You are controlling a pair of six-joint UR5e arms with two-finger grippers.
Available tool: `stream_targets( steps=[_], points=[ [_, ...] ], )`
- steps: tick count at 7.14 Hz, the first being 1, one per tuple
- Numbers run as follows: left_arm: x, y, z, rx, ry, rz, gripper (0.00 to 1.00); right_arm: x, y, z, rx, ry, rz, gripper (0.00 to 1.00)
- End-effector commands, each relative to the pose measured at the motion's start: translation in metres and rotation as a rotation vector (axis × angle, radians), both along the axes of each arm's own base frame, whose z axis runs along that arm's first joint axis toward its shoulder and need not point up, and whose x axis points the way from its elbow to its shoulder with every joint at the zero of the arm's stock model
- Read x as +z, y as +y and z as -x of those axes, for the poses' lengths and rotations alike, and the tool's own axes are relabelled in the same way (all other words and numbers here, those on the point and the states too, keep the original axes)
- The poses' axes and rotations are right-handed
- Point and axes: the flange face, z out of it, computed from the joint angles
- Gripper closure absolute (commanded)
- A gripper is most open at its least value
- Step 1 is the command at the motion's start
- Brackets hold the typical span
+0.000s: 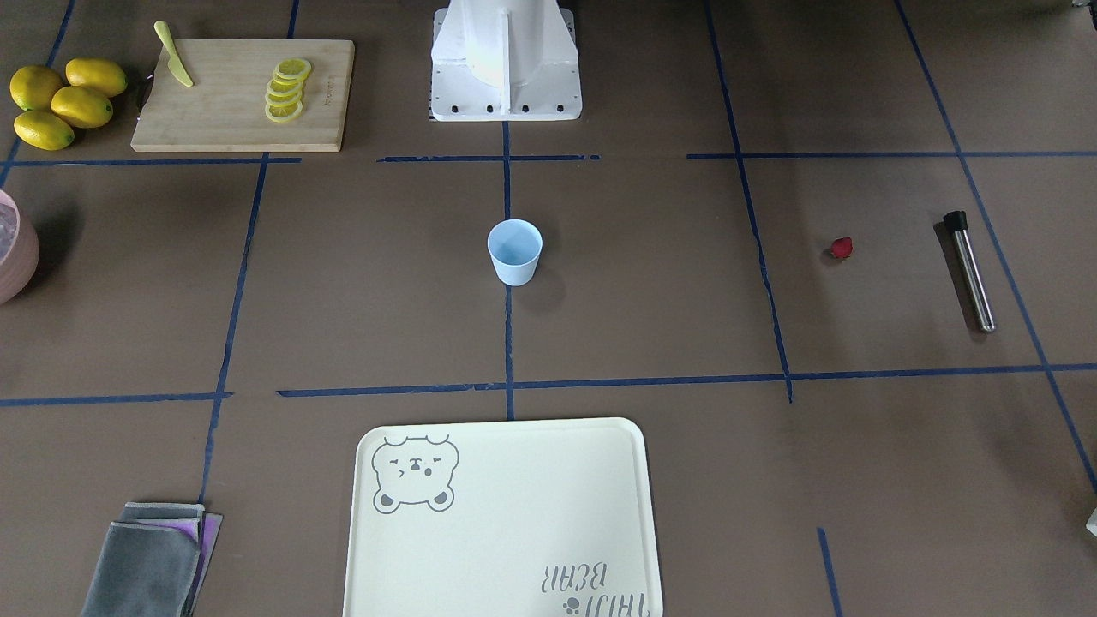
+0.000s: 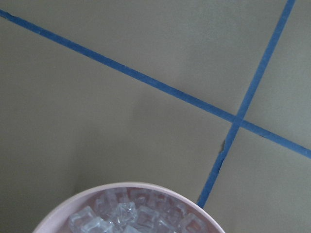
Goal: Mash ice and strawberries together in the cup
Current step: 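Grasp an ice cube from the pink bowl with the right gripper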
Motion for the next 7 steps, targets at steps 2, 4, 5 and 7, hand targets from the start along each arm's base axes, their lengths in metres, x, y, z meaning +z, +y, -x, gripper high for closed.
stream_targets(
  steps=[2,4,5,7],
  points=[
    [0.004,0.0,0.0,0.0,0.0,0.003,0.0,0.0,0.014,0.039,0.029,-0.027,0.041,0.02],
    [0.005,0.001,-0.001,0.002,0.0,0.006,0.0,0.018,0.034,0.039,0.016,-0.012,0.074,0.04],
    [0.005,0.001,-0.001,0.002,0.0,0.006,0.0,0.022,0.037,0.038,0.014,-0.008,0.081,0.07],
    [0.005,0.0,-0.001,0.002,0.0,0.005,0.0,0.029,0.045,0.039,0.0,-0.002,0.091,0.14]
  ],
)
